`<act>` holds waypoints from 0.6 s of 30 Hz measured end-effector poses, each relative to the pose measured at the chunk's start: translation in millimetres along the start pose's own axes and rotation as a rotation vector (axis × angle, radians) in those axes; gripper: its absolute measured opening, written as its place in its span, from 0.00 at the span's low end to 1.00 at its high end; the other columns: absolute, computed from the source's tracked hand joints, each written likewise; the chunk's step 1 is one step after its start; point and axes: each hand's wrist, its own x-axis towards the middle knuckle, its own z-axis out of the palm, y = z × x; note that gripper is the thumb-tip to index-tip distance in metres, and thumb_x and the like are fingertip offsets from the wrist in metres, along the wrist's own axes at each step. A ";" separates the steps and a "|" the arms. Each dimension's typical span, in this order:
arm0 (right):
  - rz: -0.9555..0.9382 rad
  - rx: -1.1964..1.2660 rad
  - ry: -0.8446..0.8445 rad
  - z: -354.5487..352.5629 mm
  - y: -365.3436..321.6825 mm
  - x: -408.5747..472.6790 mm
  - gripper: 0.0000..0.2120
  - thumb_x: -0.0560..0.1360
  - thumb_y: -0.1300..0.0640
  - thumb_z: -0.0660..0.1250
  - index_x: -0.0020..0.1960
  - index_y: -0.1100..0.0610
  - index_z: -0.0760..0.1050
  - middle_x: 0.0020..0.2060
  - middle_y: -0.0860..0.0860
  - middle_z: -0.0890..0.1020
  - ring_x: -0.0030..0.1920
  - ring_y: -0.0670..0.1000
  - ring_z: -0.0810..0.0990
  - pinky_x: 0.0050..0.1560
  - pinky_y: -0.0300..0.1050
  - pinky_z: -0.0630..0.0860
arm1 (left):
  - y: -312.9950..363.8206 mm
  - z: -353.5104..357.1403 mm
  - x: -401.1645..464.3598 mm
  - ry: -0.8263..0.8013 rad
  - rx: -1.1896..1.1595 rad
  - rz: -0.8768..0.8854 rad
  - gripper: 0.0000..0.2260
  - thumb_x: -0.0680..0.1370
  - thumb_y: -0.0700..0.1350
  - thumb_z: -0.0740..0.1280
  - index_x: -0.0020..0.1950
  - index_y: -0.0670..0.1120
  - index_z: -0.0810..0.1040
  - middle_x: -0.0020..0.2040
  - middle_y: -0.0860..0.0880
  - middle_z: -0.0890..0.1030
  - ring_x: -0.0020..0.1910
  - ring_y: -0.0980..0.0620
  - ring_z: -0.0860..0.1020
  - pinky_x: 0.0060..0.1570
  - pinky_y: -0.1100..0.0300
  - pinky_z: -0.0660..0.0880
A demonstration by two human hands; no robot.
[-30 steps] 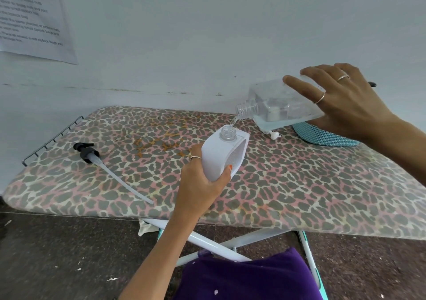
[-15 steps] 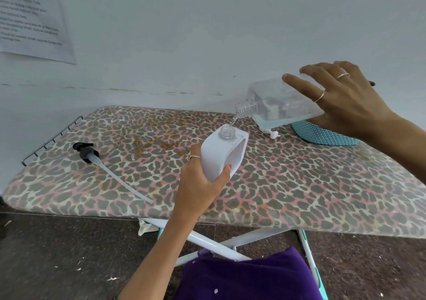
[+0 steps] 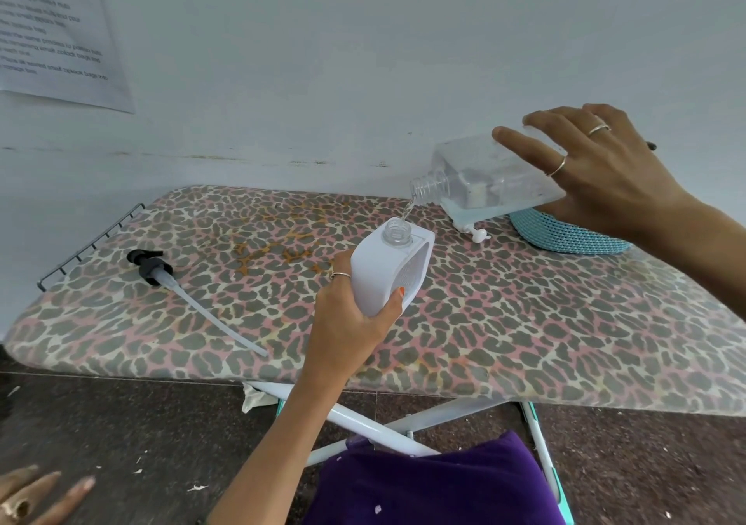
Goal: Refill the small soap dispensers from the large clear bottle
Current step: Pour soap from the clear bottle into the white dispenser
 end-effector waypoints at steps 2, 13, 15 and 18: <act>0.002 0.000 -0.001 -0.3 0.3 0.3 0.46 0.63 0.57 0.79 0.74 0.54 0.58 0.61 0.67 0.73 0.58 0.69 0.75 0.56 0.68 0.69 | 1.3 -0.3 -0.3 0.000 0.003 -0.001 0.26 0.70 0.51 0.74 0.62 0.44 0.67 0.52 0.50 0.76 0.46 0.53 0.77 0.37 0.72 0.76; 0.001 -0.014 -0.017 -1.4 0.6 1.9 0.48 0.61 0.57 0.80 0.74 0.55 0.58 0.61 0.67 0.73 0.58 0.69 0.75 0.56 0.68 0.69 | 3.0 -0.5 -0.8 0.001 -0.010 0.000 0.26 0.70 0.50 0.74 0.62 0.43 0.68 0.50 0.51 0.76 0.44 0.55 0.76 0.35 0.76 0.73; -0.001 -0.015 -0.018 -1.2 0.8 1.7 0.48 0.61 0.57 0.80 0.74 0.55 0.58 0.61 0.67 0.73 0.58 0.69 0.75 0.55 0.68 0.69 | 2.0 -0.1 -0.4 0.002 -0.009 0.002 0.26 0.70 0.50 0.74 0.62 0.43 0.67 0.51 0.50 0.76 0.44 0.54 0.76 0.35 0.76 0.73; -0.003 -0.014 -0.014 -1.4 1.0 1.5 0.47 0.62 0.57 0.80 0.74 0.55 0.58 0.61 0.67 0.73 0.58 0.69 0.75 0.55 0.68 0.69 | 1.0 0.1 -0.4 0.003 -0.019 0.008 0.26 0.70 0.50 0.74 0.62 0.43 0.67 0.52 0.49 0.77 0.46 0.54 0.77 0.36 0.76 0.73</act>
